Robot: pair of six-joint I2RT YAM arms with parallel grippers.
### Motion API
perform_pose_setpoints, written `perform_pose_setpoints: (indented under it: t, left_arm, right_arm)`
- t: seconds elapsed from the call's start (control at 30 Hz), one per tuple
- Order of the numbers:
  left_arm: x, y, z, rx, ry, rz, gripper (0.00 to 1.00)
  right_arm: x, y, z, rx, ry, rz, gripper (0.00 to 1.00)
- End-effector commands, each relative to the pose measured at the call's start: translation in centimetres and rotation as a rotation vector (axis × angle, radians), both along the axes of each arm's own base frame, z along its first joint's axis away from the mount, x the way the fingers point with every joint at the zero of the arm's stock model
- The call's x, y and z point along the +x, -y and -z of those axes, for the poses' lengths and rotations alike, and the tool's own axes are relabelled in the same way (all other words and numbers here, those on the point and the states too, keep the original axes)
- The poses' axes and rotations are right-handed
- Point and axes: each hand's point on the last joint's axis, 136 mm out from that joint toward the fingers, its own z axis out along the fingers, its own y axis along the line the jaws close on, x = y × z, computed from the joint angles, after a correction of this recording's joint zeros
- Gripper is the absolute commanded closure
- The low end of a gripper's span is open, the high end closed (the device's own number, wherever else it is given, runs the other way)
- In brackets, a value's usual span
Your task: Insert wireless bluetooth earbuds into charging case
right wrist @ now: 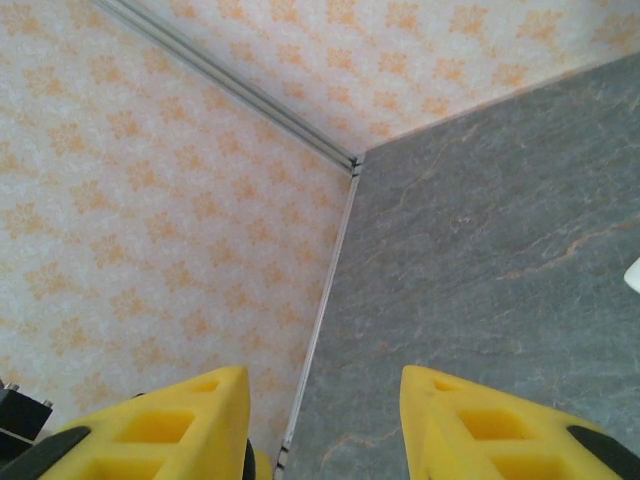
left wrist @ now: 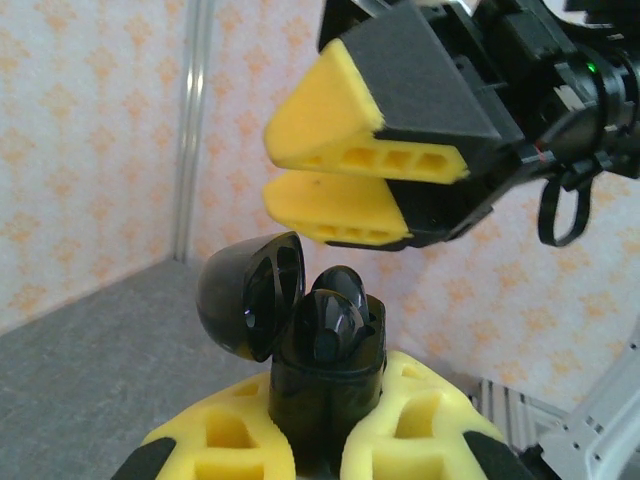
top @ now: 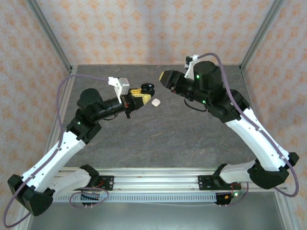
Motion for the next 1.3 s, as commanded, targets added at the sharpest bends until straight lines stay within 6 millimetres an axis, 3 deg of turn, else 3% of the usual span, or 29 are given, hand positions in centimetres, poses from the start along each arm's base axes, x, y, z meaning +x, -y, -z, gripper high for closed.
perform_pose_setpoints:
  t: [0.0, 0.23, 0.4, 0.67, 0.87, 1.1, 1.27]
  left_arm:
    - [-1.9, 0.9, -1.2, 0.022, 0.050, 0.103, 1.00]
    - [-2.0, 1.4, -0.7, 0.045, 0.035, 0.140, 1.00]
    - [-1.1, 1.5, 0.2, 0.075, -0.013, 0.112, 1.00]
    - [0.5, 1.4, 1.7, 0.075, -0.093, 0.048, 1.00]
    - [1.9, 1.5, 2.9, 0.083, -0.146, 0.011, 1.00]
    - [3.4, 1.4, 3.8, 0.064, -0.196, -0.027, 1.00]
    - [4.1, 1.5, 4.3, 0.069, -0.206, -0.038, 1.00]
  right_arm:
    - [-1.3, -1.6, 0.1, 0.036, -0.068, -0.115, 0.57]
    - [-2.3, -5.5, 1.6, 0.068, -0.195, -0.304, 0.66]
    - [-2.7, -6.1, 0.5, 0.085, -0.154, -0.348, 0.69]
    - [-3.4, -5.7, 0.8, 0.075, -0.145, -0.357, 0.70]
    - [-4.1, -5.2, -0.1, 0.073, -0.104, -0.361, 0.71]
    - [-5.1, -2.6, -3.4, 0.071, 0.040, -0.317, 0.71]
    - [-4.6, -0.3, -2.4, -0.009, 0.052, -0.213, 0.71]
